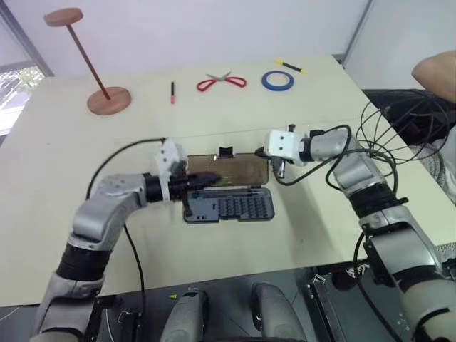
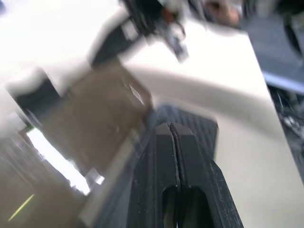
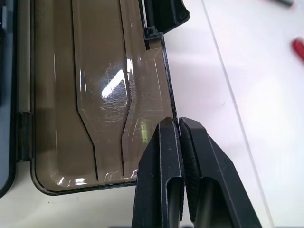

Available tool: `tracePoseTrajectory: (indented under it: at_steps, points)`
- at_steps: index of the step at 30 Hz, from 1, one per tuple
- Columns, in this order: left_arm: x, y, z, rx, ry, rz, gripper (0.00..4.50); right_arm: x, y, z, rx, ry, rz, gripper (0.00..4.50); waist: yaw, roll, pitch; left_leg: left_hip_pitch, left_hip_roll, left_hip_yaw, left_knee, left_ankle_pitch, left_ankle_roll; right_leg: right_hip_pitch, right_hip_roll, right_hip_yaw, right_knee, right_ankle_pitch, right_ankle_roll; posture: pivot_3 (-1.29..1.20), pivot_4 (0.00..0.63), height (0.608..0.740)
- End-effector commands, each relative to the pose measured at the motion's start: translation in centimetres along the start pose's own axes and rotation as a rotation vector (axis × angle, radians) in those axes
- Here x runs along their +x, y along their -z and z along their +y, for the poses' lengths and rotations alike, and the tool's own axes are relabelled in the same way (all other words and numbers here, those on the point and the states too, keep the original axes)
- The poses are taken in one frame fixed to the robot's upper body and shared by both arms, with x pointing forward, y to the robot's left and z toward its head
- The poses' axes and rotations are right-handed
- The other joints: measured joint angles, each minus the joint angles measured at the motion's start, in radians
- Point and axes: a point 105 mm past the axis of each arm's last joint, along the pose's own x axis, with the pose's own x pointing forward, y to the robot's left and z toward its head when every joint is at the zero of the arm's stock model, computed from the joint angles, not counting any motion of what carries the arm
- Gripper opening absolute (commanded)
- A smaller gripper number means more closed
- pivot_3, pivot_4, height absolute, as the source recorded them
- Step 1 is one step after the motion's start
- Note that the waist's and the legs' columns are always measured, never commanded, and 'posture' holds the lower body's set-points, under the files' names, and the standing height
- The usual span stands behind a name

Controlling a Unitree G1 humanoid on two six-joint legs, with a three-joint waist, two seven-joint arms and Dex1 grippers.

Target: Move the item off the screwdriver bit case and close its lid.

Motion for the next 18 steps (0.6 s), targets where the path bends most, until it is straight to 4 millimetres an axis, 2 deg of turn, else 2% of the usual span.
tracePoseTrajectory:
  at_steps: [1,4,10,13,16,18]
  points:
    - [-1.1,-3.2,1.7,-0.007,-0.082,-0.109,0.00,-0.4,-2.2,-0.6,-0.102,0.082,-0.075,0.05,0.000,0.000,0.000,0.000,0.000,0.000,0.000,0.000,0.000,0.000,0.000,0.000,0.000,0.000,0.000,0.00,0.150,0.740]
    - [-1.9,-4.3,3.8,-0.014,-0.173,-0.149,0.00,-0.6,-2.8,-0.4,-0.148,0.132,-0.094,0.05,0.000,0.000,0.000,0.000,0.000,0.000,0.000,0.001,-0.001,0.000,0.000,0.000,0.000,0.000,0.000,0.00,0.150,0.740]
    - [-3.7,-5.1,8.2,-0.085,-0.350,-0.242,0.00,-0.8,-3.2,0.2,-0.159,0.177,-0.095,0.05,0.002,-0.001,0.000,0.000,0.000,0.000,0.000,0.001,-0.002,0.000,0.000,0.000,0.000,0.000,0.000,0.00,0.150,0.740]
    - [-4.5,-3.9,10.1,-0.104,-0.418,-0.226,0.00,-0.9,-3.2,0.5,-0.158,0.184,-0.091,0.05,0.000,-0.001,0.000,0.000,0.000,0.000,0.000,0.001,-0.002,0.000,0.000,0.000,0.000,0.000,0.000,0.00,0.150,0.740]
    - [-4.6,-2.3,10.7,-0.102,-0.426,-0.177,0.00,-1.0,-3.4,0.5,-0.152,0.190,-0.090,0.05,0.000,-0.001,0.000,0.000,0.000,0.000,0.000,0.001,-0.002,0.000,0.000,0.000,0.000,0.000,0.000,0.00,0.150,0.740]
    - [-4.5,-0.4,10.8,-0.120,-0.414,-0.125,0.00,-1.1,-3.5,0.4,-0.143,0.198,-0.093,0.05,0.002,-0.001,0.000,0.000,0.000,0.000,0.000,0.001,-0.002,0.000,0.000,0.000,0.000,0.000,0.000,0.00,0.150,0.740]
